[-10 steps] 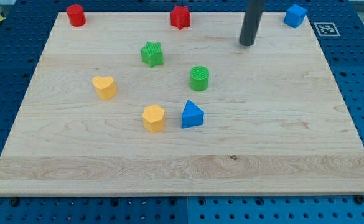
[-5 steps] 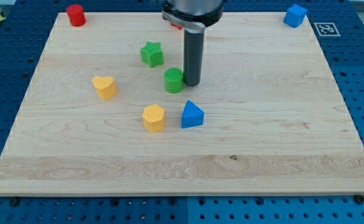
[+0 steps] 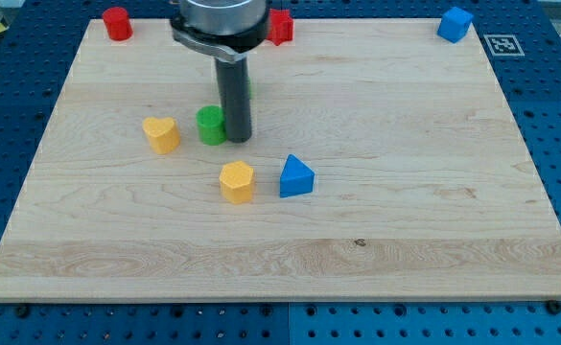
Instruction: Slide the green circle towards the center left of the board
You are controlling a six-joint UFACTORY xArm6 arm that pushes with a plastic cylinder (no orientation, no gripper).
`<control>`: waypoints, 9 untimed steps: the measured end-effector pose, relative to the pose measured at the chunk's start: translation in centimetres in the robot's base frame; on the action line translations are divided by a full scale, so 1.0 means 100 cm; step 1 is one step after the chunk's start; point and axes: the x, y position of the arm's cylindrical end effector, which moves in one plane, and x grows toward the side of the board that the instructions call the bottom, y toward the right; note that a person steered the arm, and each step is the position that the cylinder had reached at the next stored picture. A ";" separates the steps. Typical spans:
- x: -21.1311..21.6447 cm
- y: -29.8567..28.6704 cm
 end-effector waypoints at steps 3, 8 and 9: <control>-0.013 -0.050; -0.046 -0.097; -0.035 -0.089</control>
